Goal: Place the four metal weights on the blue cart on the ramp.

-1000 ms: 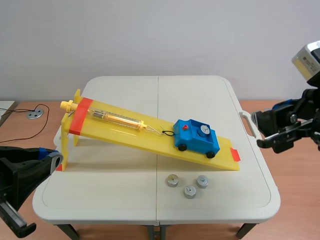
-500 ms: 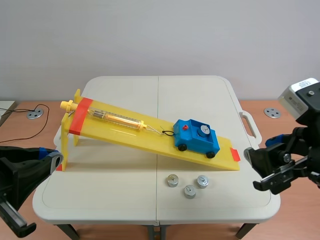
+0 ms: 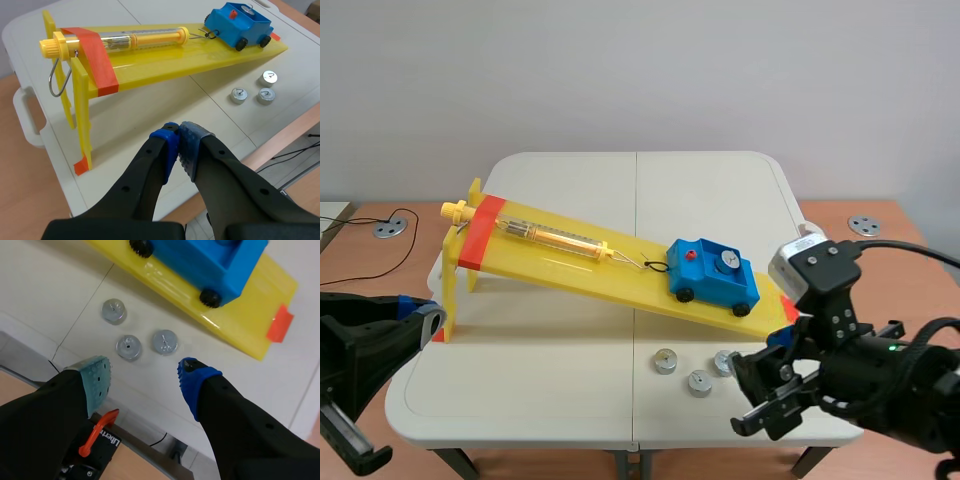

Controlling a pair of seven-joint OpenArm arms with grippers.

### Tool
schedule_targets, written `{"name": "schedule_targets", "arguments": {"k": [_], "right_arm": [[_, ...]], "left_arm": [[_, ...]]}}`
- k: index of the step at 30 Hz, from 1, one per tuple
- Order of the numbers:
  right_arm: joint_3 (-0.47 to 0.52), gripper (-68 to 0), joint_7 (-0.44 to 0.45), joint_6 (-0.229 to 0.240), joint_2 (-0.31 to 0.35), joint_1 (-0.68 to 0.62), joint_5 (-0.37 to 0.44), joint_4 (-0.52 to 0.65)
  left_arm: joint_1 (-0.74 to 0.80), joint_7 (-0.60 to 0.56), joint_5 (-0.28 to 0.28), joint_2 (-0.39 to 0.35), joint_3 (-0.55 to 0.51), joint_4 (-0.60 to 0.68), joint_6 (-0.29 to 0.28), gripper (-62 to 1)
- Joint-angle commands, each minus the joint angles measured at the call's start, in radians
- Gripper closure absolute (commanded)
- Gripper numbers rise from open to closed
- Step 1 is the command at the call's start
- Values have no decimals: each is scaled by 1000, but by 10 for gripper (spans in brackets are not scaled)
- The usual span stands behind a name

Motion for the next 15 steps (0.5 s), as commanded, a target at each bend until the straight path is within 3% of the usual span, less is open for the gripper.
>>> {"name": "schedule_targets", "arguments": {"k": [1, 15], "right_arm": [[1, -307, 156, 29, -4, 89, -12, 27], [-102, -307, 231, -1, -89, 214, -138, -171]], "left_arm": [[-19, -103, -77, 2, -13, 65, -25, -29], [-19, -103, -77, 3, -13, 65, -25, -29]]}}
